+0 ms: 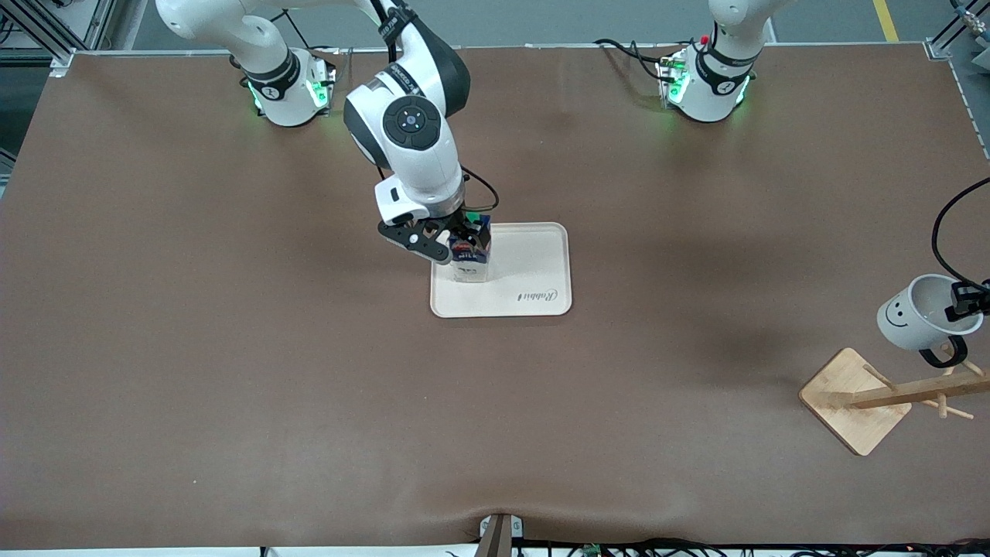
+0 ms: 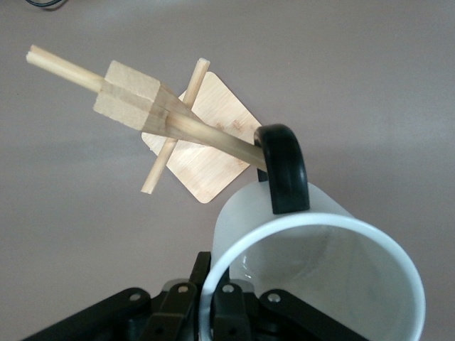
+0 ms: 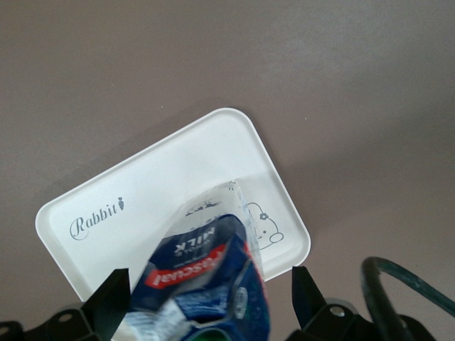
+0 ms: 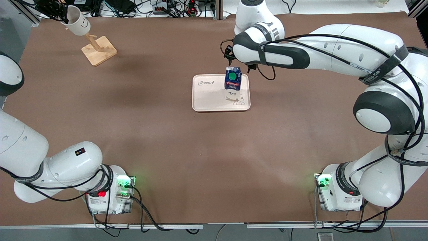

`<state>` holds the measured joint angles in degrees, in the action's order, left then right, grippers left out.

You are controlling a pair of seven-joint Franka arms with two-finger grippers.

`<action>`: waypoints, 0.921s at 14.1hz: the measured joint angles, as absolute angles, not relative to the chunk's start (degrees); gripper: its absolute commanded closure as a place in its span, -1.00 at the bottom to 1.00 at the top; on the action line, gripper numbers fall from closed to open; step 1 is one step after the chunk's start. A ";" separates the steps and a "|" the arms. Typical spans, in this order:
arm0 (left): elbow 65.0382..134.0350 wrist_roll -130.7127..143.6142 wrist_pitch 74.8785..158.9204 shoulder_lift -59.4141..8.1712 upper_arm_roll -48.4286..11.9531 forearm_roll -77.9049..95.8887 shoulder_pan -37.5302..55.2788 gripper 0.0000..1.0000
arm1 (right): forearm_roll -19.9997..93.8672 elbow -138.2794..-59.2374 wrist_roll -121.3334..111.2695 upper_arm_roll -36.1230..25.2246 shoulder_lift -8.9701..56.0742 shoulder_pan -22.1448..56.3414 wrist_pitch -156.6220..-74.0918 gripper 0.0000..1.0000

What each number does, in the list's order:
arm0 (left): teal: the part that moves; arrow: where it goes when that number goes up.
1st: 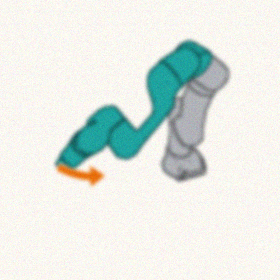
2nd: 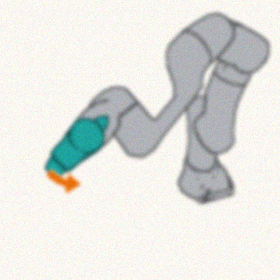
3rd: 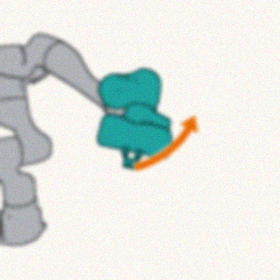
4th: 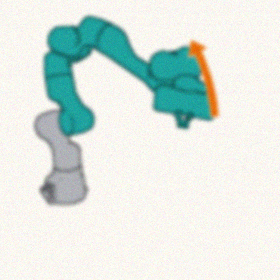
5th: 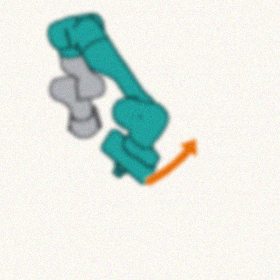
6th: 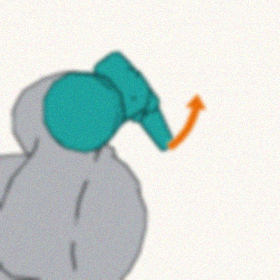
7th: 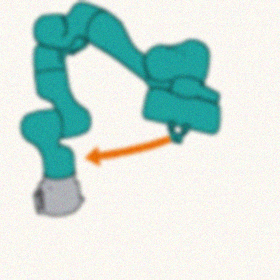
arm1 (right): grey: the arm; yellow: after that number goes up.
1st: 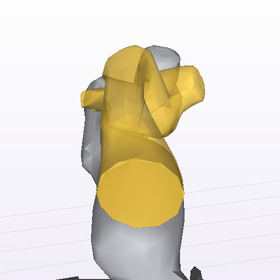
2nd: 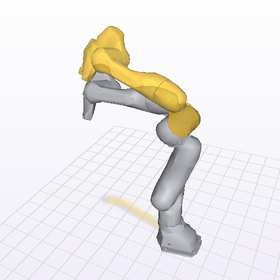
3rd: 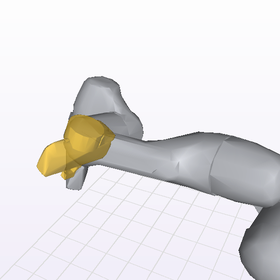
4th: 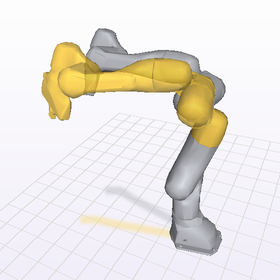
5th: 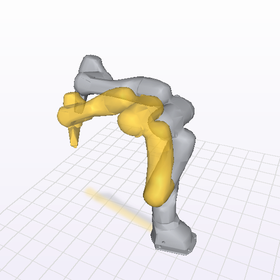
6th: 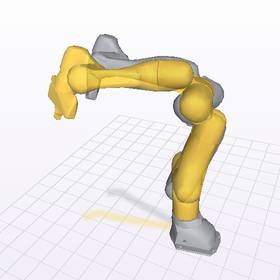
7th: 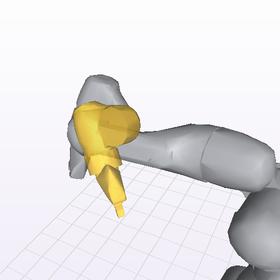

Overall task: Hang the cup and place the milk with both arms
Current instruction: 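Open the left gripper to release the hung mug while right lifts milk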

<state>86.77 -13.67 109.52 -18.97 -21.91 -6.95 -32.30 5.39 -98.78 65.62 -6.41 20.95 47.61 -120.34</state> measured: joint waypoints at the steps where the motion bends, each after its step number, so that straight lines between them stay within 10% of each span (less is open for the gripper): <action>1: 86.74 -13.99 109.52 -19.04 -21.91 -6.95 -32.41 1.00 | 5.49 -98.63 65.38 -6.41 20.97 47.58 -120.35 -1.00; 13: 85.55 -15.73 109.52 -20.78 -21.90 -6.95 -33.36 1.00 | 7.97 -97.62 62.31 -5.71 23.10 47.83 -123.09 -1.00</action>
